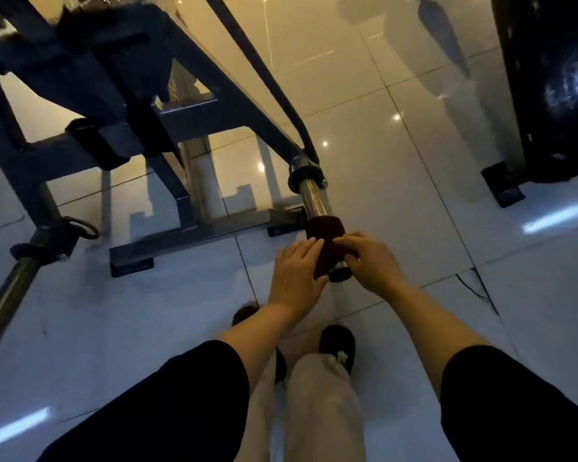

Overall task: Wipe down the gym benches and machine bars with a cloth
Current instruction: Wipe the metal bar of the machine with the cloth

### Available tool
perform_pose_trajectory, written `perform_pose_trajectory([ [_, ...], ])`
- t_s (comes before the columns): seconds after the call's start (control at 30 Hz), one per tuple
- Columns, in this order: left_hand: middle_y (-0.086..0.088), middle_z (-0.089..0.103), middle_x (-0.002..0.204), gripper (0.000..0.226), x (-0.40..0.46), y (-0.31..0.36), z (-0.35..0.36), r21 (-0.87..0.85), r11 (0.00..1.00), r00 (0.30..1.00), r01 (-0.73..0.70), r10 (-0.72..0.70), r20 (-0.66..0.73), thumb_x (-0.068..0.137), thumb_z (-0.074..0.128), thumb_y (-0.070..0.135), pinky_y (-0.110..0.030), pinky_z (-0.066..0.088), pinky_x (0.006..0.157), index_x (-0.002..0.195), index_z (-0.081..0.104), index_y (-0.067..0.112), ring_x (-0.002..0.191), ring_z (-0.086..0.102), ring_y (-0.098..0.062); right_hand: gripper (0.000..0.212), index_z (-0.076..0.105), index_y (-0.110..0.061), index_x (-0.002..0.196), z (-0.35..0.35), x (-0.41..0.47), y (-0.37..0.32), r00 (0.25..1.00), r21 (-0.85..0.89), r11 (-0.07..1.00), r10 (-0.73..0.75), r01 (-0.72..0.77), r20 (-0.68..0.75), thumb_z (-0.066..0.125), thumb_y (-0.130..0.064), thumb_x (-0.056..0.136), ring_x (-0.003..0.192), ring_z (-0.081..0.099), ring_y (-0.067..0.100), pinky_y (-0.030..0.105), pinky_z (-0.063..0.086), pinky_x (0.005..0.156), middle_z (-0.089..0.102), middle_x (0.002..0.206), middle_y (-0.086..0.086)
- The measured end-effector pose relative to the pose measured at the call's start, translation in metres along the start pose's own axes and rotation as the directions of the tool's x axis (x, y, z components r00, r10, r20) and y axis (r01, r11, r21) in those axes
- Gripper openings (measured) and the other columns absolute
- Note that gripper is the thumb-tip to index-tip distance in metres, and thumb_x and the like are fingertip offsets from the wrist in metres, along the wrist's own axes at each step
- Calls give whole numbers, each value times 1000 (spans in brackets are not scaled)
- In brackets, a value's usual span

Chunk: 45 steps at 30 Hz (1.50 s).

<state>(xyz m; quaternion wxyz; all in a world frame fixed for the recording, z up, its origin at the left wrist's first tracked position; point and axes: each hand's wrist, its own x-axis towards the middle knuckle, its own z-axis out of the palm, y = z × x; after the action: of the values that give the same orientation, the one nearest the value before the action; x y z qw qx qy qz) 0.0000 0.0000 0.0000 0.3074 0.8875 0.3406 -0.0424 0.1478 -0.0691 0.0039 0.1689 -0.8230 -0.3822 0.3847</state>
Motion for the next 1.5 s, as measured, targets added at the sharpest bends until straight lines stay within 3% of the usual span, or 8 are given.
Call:
perform_pose_trajectory([
  [0.17,-10,44,146,66,7,-5,40,-118,984,990,134,-138,-29,86,67,9,-38,21,115,145,39,13,136,36,-28,45,57,-18,133,15,24,25,998,-158,985,-57,62,31,60,-2,91,115,58,25,36,49,98,60,129,6],
  [0.3,-11,51,139,55,7,-8,51,-199,967,975,162,-188,-120,89,65,12,-39,31,112,141,46,12,130,44,-29,22,66,-7,111,21,32,28,983,-135,979,-165,153,-84,60,-2,90,97,61,28,28,48,79,64,109,12],
  [0.57,-4,58,125,40,-6,14,-6,-400,902,931,163,-275,-240,91,64,12,-37,42,102,129,56,20,117,52,-23,19,60,-6,101,-9,-8,-27,932,227,912,-299,343,-205,53,8,89,85,54,3,10,47,78,51,101,0],
  [0.67,4,63,105,26,-15,25,-53,-454,880,898,139,-305,-317,94,56,8,-36,47,91,112,61,25,103,56,-22,23,56,-13,95,-41,-18,-72,889,233,859,-423,456,-176,60,6,84,94,52,4,16,48,84,44,102,-13],
  [0.77,1,66,104,24,-19,31,-113,-432,893,845,129,-327,-424,94,55,10,-35,50,88,113,63,22,101,56,-17,26,54,-11,91,-74,-19,-121,828,141,818,-538,558,-159,72,1,76,106,52,15,30,49,90,52,113,-5],
  [1.03,0,69,103,25,-59,15,-285,-331,943,680,-24,-227,-697,92,57,7,-22,49,83,111,68,19,94,62,-12,57,49,-20,136,-130,-26,-289,633,179,614,-770,768,-73,70,-21,84,112,57,11,30,46,99,62,120,-1],
  [1.27,17,63,98,24,-75,-52,-383,-151,984,674,-90,-51,-737,92,58,10,-41,51,90,109,68,23,92,58,-4,9,55,-19,93,-105,-17,-392,639,87,634,-755,768,-149,64,-18,90,83,57,11,31,47,75,59,86,-3],
  [1.5,4,67,110,25,-75,-142,-462,-71,987,713,-146,55,-699,95,54,12,-15,40,92,116,65,19,103,57,-4,17,49,-19,100,-46,12,-476,742,120,770,-544,627,-392,61,-11,91,82,62,4,22,47,73,61,85,-7],
])
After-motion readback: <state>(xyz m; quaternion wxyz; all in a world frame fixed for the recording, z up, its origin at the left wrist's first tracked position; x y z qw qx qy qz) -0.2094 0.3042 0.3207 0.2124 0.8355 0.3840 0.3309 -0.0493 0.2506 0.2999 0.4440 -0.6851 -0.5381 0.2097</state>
